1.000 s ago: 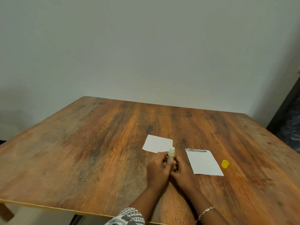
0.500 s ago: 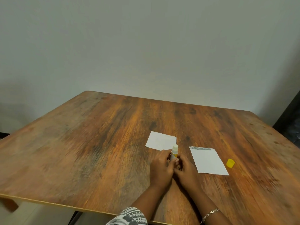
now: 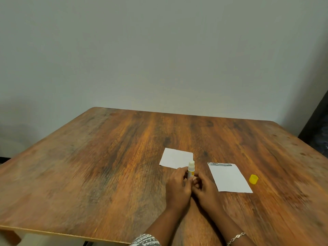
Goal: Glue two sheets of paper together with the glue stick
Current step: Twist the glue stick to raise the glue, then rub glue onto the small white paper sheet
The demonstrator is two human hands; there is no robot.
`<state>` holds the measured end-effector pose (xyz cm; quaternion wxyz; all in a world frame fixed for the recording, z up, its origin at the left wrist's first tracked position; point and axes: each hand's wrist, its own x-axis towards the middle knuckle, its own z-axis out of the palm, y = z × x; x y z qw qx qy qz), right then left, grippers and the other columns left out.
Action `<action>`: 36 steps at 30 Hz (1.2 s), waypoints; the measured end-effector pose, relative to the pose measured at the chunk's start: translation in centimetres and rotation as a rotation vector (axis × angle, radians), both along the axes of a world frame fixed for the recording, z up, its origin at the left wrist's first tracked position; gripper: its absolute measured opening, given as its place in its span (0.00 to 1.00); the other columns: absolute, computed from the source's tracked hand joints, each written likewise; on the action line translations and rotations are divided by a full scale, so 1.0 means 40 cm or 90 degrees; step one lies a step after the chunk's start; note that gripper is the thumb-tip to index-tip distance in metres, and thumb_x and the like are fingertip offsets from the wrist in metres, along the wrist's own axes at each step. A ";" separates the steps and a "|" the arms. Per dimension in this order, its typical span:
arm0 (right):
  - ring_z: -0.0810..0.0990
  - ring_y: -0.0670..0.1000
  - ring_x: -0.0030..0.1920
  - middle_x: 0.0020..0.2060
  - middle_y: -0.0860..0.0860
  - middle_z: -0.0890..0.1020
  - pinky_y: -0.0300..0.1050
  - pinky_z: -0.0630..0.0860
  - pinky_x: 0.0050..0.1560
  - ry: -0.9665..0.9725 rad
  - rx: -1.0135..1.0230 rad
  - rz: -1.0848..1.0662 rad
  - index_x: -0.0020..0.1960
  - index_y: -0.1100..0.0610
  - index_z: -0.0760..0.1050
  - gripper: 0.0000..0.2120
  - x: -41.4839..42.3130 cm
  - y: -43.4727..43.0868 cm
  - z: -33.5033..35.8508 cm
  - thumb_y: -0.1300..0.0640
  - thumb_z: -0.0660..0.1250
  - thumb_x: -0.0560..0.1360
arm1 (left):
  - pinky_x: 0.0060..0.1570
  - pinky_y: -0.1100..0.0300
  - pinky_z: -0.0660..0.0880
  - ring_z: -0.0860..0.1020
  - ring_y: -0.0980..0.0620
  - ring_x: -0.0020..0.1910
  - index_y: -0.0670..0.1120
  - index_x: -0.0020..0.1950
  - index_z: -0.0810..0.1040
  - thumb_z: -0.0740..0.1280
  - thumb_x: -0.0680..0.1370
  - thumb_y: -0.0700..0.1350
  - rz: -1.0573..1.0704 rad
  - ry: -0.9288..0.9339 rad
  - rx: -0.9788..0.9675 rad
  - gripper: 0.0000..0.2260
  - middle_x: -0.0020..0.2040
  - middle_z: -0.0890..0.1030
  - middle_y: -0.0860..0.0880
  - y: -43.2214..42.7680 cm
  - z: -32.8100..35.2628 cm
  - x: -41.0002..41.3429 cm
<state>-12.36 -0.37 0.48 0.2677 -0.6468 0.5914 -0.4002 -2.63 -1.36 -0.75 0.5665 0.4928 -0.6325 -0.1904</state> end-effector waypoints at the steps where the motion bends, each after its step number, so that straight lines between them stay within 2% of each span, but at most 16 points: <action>1: 0.78 0.43 0.49 0.48 0.45 0.79 0.29 0.73 0.43 -0.005 0.006 0.007 0.56 0.47 0.71 0.14 -0.001 0.002 0.001 0.62 0.65 0.74 | 0.47 0.62 0.77 0.77 0.60 0.47 0.47 0.56 0.78 0.68 0.74 0.40 0.000 0.004 0.003 0.11 0.50 0.82 0.52 -0.001 0.000 0.000; 4: 0.76 0.40 0.48 0.51 0.44 0.78 0.34 0.75 0.51 0.003 0.003 0.010 0.60 0.48 0.70 0.17 -0.002 0.005 0.009 0.62 0.65 0.74 | 0.47 0.60 0.78 0.78 0.59 0.46 0.48 0.55 0.79 0.69 0.73 0.43 0.006 0.015 0.004 0.11 0.49 0.82 0.53 -0.006 -0.004 0.002; 7: 0.76 0.37 0.45 0.48 0.39 0.77 0.29 0.74 0.45 0.007 -0.011 0.014 0.60 0.45 0.69 0.17 0.000 0.004 0.006 0.59 0.65 0.75 | 0.43 0.59 0.78 0.78 0.60 0.44 0.50 0.54 0.80 0.68 0.72 0.49 -0.009 0.011 0.003 0.11 0.46 0.83 0.54 -0.004 -0.001 0.002; 9: 0.78 0.40 0.46 0.48 0.40 0.78 0.30 0.72 0.44 -0.006 -0.012 -0.005 0.60 0.44 0.69 0.16 -0.003 0.002 0.000 0.58 0.65 0.75 | 0.43 0.59 0.77 0.78 0.60 0.44 0.51 0.54 0.80 0.65 0.71 0.56 -0.028 -0.008 0.004 0.15 0.46 0.82 0.55 0.000 0.002 0.001; 11: 0.79 0.46 0.50 0.47 0.42 0.80 0.39 0.76 0.49 -0.045 -0.014 -0.027 0.57 0.43 0.69 0.14 -0.002 0.000 -0.003 0.57 0.64 0.75 | 0.44 0.63 0.75 0.76 0.60 0.46 0.50 0.54 0.79 0.60 0.71 0.60 -0.036 -0.034 0.007 0.19 0.48 0.82 0.55 -0.004 0.012 0.006; 13: 0.77 0.48 0.55 0.52 0.43 0.78 0.47 0.76 0.57 -0.077 -0.004 -0.060 0.61 0.45 0.67 0.16 0.004 0.003 -0.002 0.55 0.63 0.75 | 0.46 0.68 0.69 0.75 0.58 0.48 0.49 0.53 0.80 0.57 0.74 0.58 -0.022 -0.072 -0.004 0.19 0.49 0.82 0.53 -0.025 0.029 0.018; 15: 0.74 0.49 0.60 0.60 0.46 0.73 0.53 0.72 0.64 -0.099 0.002 -0.101 0.68 0.50 0.62 0.22 0.009 0.001 -0.001 0.53 0.62 0.75 | 0.48 0.69 0.65 0.75 0.54 0.52 0.46 0.53 0.80 0.59 0.77 0.51 -0.013 -0.124 0.009 0.13 0.51 0.81 0.49 -0.069 0.051 0.033; 18: 0.72 0.50 0.61 0.61 0.45 0.70 0.50 0.68 0.67 -0.128 0.011 -0.117 0.69 0.52 0.59 0.24 0.016 -0.004 0.006 0.54 0.61 0.75 | 0.50 0.71 0.63 0.73 0.52 0.58 0.45 0.56 0.79 0.61 0.78 0.40 -0.037 -0.255 0.038 0.10 0.57 0.79 0.48 -0.150 0.067 0.044; 20: 0.71 0.51 0.62 0.62 0.46 0.68 0.44 0.68 0.63 -0.167 0.006 -0.123 0.69 0.51 0.58 0.25 0.015 -0.011 0.004 0.56 0.62 0.76 | 0.51 0.67 0.65 0.71 0.51 0.61 0.45 0.58 0.77 0.61 0.78 0.39 -0.065 -0.334 0.054 0.11 0.60 0.76 0.48 -0.200 0.069 0.049; 22: 0.74 0.50 0.59 0.63 0.44 0.68 0.44 0.72 0.61 -0.156 -0.007 -0.114 0.67 0.40 0.53 0.28 0.008 -0.016 -0.003 0.56 0.63 0.75 | 0.57 0.61 0.66 0.68 0.49 0.66 0.44 0.62 0.75 0.61 0.78 0.40 -0.094 -0.420 0.084 0.13 0.63 0.74 0.47 -0.240 0.066 0.051; 23: 0.77 0.50 0.55 0.63 0.45 0.70 0.45 0.76 0.58 -0.155 -0.008 -0.113 0.65 0.36 0.52 0.29 0.004 -0.019 -0.009 0.55 0.64 0.74 | 0.63 0.58 0.63 0.65 0.48 0.68 0.44 0.63 0.73 0.61 0.78 0.41 -0.105 -0.471 0.100 0.14 0.65 0.73 0.46 -0.254 0.065 0.052; 25: 0.80 0.50 0.44 0.59 0.44 0.73 0.42 0.80 0.47 -0.167 0.000 -0.115 0.63 0.38 0.53 0.28 -0.006 -0.024 -0.015 0.57 0.65 0.74 | 0.70 0.54 0.55 0.61 0.47 0.71 0.45 0.67 0.70 0.62 0.78 0.43 -0.117 -0.549 0.136 0.17 0.69 0.70 0.46 -0.273 0.063 0.053; 27: 0.81 0.52 0.36 0.53 0.46 0.77 0.41 0.80 0.39 -0.177 0.007 -0.105 0.58 0.42 0.56 0.22 -0.009 -0.028 -0.017 0.60 0.64 0.74 | 0.70 0.53 0.56 0.61 0.46 0.72 0.44 0.68 0.68 0.64 0.77 0.47 -0.128 -0.561 0.187 0.20 0.71 0.67 0.46 -0.279 0.060 0.052; 29: 0.80 0.53 0.33 0.48 0.52 0.79 0.43 0.79 0.37 -0.172 0.010 -0.095 0.54 0.42 0.60 0.18 -0.011 -0.031 -0.020 0.60 0.63 0.75 | 0.66 0.54 0.63 0.64 0.47 0.69 0.44 0.69 0.67 0.64 0.77 0.48 -0.132 -0.542 0.236 0.22 0.71 0.68 0.45 -0.277 0.058 0.052; 32: 0.80 0.52 0.34 0.47 0.56 0.79 0.38 0.78 0.34 -0.172 0.016 -0.091 0.53 0.42 0.62 0.15 -0.012 -0.033 -0.025 0.59 0.62 0.76 | 0.63 0.54 0.67 0.69 0.47 0.66 0.43 0.66 0.70 0.63 0.77 0.50 -0.126 -0.552 0.242 0.20 0.68 0.71 0.45 -0.274 0.057 0.055; 36: 0.80 0.52 0.38 0.50 0.55 0.78 0.36 0.77 0.33 -0.188 0.016 -0.097 0.54 0.42 0.63 0.16 -0.013 -0.032 -0.024 0.61 0.62 0.75 | 0.62 0.53 0.67 0.70 0.47 0.64 0.43 0.65 0.71 0.63 0.77 0.51 -0.121 -0.567 0.237 0.19 0.66 0.72 0.45 -0.259 0.054 0.058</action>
